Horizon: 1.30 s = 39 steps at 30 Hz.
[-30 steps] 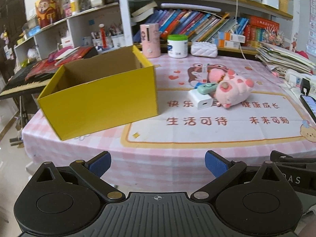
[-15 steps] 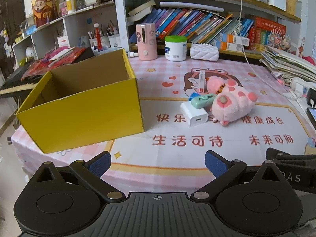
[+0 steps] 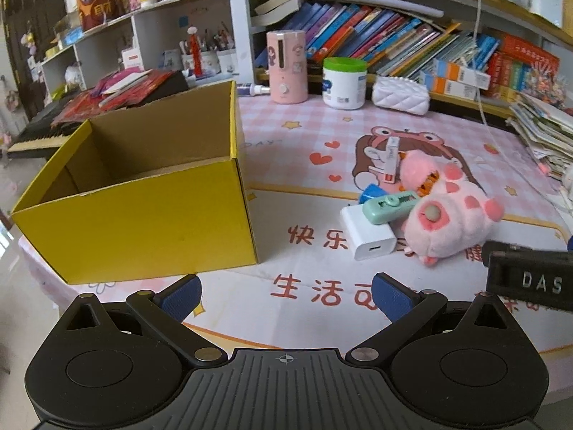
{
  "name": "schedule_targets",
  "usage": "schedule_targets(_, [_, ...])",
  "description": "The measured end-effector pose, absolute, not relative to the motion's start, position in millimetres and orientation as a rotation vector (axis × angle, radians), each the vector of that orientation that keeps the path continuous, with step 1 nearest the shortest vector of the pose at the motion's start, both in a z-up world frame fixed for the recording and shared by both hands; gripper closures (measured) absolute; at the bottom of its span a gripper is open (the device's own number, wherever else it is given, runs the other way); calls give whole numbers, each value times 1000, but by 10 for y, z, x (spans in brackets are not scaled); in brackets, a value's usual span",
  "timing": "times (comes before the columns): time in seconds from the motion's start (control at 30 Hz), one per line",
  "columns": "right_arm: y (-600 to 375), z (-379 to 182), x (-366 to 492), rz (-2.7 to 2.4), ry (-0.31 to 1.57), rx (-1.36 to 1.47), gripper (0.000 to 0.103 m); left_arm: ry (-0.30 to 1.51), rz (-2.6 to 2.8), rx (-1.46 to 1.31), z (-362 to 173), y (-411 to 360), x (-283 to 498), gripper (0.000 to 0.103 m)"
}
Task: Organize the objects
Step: 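Grasp the pink plush pig with the right tool while the left tool reaches the white charger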
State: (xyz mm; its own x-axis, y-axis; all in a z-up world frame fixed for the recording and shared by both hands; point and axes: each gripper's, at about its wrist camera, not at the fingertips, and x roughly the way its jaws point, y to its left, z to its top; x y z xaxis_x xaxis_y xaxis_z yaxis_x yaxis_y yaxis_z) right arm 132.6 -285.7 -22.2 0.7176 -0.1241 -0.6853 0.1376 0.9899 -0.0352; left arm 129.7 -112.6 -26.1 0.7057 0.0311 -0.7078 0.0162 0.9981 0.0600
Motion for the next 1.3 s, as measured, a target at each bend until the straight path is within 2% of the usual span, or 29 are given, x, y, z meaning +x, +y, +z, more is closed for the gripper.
schedule_targets(0.4, [-3162,-367,1982,-83,785,269,0,817,91,76,-286,-1136,1385,1])
schedule_targets(0.57, [-3183,-489,2193,-67,812,290,0,822,111,66,-286,-1100,1373,1])
schedule_targets(0.67, [-3207,-554,2278,-31,828,340,3,819,111,56,-280,-1093,1376,1])
schedule_targets(0.7, [-3219,-572,2299,-22,836,359,6,818,108,54,-278,-1098,1381,1])
schedule_targets(0.73, [-3238,-589,2308,-7,840,387,15,818,103,53,-277,-1102,1385,1])
schedule_targets(0.83, [-3268,-587,2310,27,837,425,32,817,80,49,-277,-1144,1407,1])
schedule_targets(1.0, [-3350,-510,2264,49,827,407,44,809,9,57,-278,-1297,1467,1])
schedule_targets(1.3, [-3590,-254,1997,3,699,299,45,816,-53,67,-394,-1623,1675,5])
